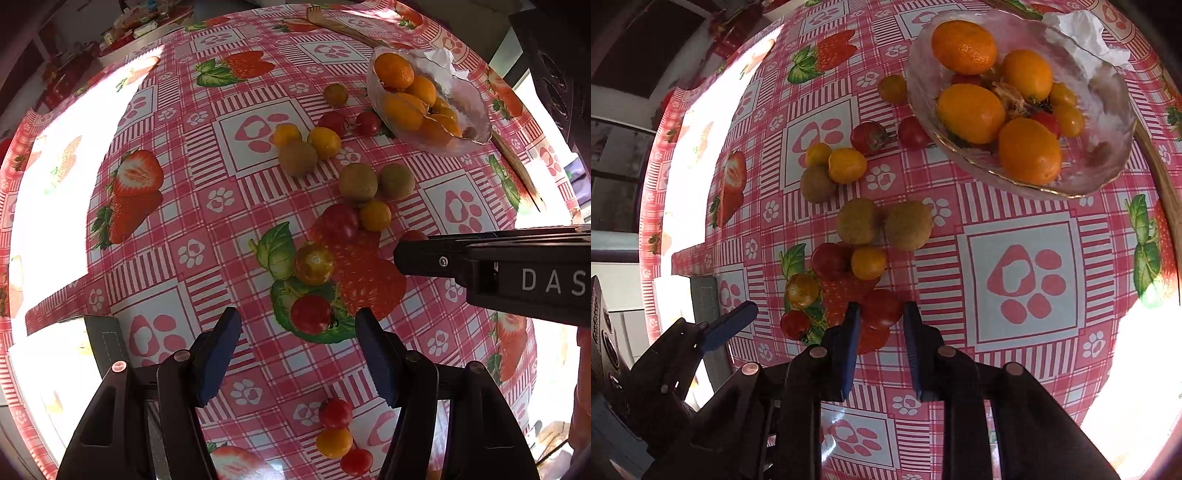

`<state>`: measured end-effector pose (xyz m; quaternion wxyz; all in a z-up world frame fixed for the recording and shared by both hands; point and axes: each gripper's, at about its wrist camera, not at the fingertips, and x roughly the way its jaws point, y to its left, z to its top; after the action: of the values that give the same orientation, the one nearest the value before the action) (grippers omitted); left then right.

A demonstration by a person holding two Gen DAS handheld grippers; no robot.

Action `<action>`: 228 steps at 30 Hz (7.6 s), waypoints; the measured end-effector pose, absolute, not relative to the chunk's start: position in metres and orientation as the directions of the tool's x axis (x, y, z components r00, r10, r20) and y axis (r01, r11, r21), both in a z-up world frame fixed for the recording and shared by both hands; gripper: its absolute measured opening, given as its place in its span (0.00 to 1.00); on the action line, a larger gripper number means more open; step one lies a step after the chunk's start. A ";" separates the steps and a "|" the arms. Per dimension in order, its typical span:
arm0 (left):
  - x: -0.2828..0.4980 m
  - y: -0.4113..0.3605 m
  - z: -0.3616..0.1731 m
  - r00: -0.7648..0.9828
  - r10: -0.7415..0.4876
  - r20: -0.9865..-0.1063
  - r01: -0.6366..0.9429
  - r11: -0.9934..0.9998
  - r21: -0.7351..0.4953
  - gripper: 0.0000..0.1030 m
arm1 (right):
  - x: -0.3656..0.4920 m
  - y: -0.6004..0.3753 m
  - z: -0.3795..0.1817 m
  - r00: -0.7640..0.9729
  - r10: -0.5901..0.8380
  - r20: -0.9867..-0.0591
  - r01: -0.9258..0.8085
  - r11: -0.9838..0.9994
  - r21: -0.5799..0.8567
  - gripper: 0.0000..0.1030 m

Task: Organize fruits
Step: 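Grasp a red cherry tomato with each tool, then carry both red cherry tomatoes over the white tray, then open both tools to drop the red cherry tomatoes into the tray, then grasp a yellow cherry tomato with the left tool while the right tool grasps a kiwi, then carry both fruits into the white tray and open both tools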

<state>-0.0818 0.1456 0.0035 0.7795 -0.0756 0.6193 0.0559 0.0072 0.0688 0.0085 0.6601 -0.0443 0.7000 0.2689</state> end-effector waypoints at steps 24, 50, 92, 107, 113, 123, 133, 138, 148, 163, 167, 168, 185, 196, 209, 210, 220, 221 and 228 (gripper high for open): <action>-0.148 0.189 0.049 0.303 -0.068 -0.950 -0.298 0.941 -0.162 0.23 | -0.042 0.057 0.045 -0.118 0.331 -0.936 -0.410 0.843 0.349 0.25; -0.346 0.281 0.023 0.182 0.055 -0.982 -0.619 0.782 -0.071 0.23 | -0.187 0.213 0.054 -0.268 0.247 -0.931 -0.694 0.621 0.364 0.25; -0.321 0.275 0.036 0.143 0.123 -0.982 -0.548 0.836 0.025 0.59 | -0.200 0.225 0.058 -0.235 0.247 -0.940 -0.677 0.652 0.341 0.76; -0.208 0.205 0.068 0.263 0.010 -0.965 -0.217 0.975 -0.049 0.59 | -0.147 0.053 0.055 -0.090 0.160 -0.983 -0.432 0.883 0.183 0.76; -0.171 0.170 0.046 0.205 -0.066 -0.977 -0.114 0.989 -0.091 0.59 | -0.153 0.013 0.037 -0.119 0.132 -0.984 -0.352 0.921 0.166 0.76; -0.143 0.146 0.006 0.113 -0.132 -0.985 -0.125 0.981 -0.146 0.59 | -0.165 -0.001 0.016 -0.156 0.123 -0.980 -0.351 0.921 0.171 0.76; -0.133 0.131 -0.003 0.095 -0.114 -0.989 -0.151 0.980 -0.127 0.59 | -0.179 0.000 0.004 -0.149 0.101 -0.984 -0.364 0.919 0.150 0.75; -0.128 0.122 -0.004 0.072 -0.091 -0.993 -0.164 0.981 -0.102 0.38 | -0.187 0.012 0.006 -0.111 0.055 -0.992 -0.413 0.906 0.096 0.55; -0.139 0.107 0.000 0.120 -0.148 -0.982 -0.120 0.979 -0.162 0.23 | -0.182 0.002 0.009 -0.112 0.075 -0.991 -0.376 0.920 0.112 0.27; -0.213 0.119 0.040 0.177 -0.159 -0.971 -0.172 0.967 -0.190 0.23 | -0.146 -0.029 0.038 -0.097 0.165 -0.982 -0.305 0.934 0.187 0.27; -0.220 0.137 0.044 0.194 -0.151 -0.969 -0.203 0.961 -0.190 0.23 | -0.143 -0.021 0.044 -0.094 0.174 -0.980 -0.308 0.931 0.194 0.27; -0.222 0.142 0.045 0.198 -0.149 -0.969 -0.209 0.959 -0.190 0.23 | -0.143 -0.019 0.045 -0.091 0.173 -0.981 -0.312 0.930 0.194 0.27; -0.259 0.215 0.056 0.259 -0.167 -0.951 -0.329 0.911 -0.250 0.23 | -0.158 0.048 0.053 -0.094 0.199 -0.976 -0.423 0.879 0.220 0.27; -0.291 0.255 0.054 0.273 -0.103 -0.957 -0.438 0.872 -0.219 0.23 | -0.165 0.103 0.063 -0.107 0.224 -0.969 -0.513 0.822 0.247 0.27; -0.308 0.329 0.046 0.277 0.024 -0.960 -0.607 0.779 -0.156 0.23 | -0.182 0.201 0.063 -0.166 0.246 -0.955 -0.654 0.697 0.293 0.27; -0.306 0.334 0.043 0.274 0.030 -0.961 -0.614 0.775 -0.151 0.23 | -0.181 0.209 0.061 -0.170 0.246 -0.954 -0.659 0.691 0.296 0.27; -0.281 0.351 0.022 0.245 0.063 -0.968 -0.612 0.784 -0.104 0.23 | -0.162 0.259 0.039 -0.171 0.233 -0.957 -0.671 0.684 0.287 0.27; -0.279 0.351 0.021 0.243 0.064 -0.968 -0.611 0.785 -0.102 0.23 | -0.160 0.262 0.036 -0.169 0.230 -0.958 -0.670 0.686 0.283 0.27; -0.273 0.350 0.013 0.224 0.062 -0.973 -0.600 0.795 -0.088 0.23 | -0.148 0.279 0.018 -0.156 0.204 -0.967 -0.662 0.704 0.255 0.27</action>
<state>-0.2727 0.3500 0.0126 0.7475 -0.2311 0.5821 0.2215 -0.1476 0.2788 0.0175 0.6273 -0.1692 0.6773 0.3452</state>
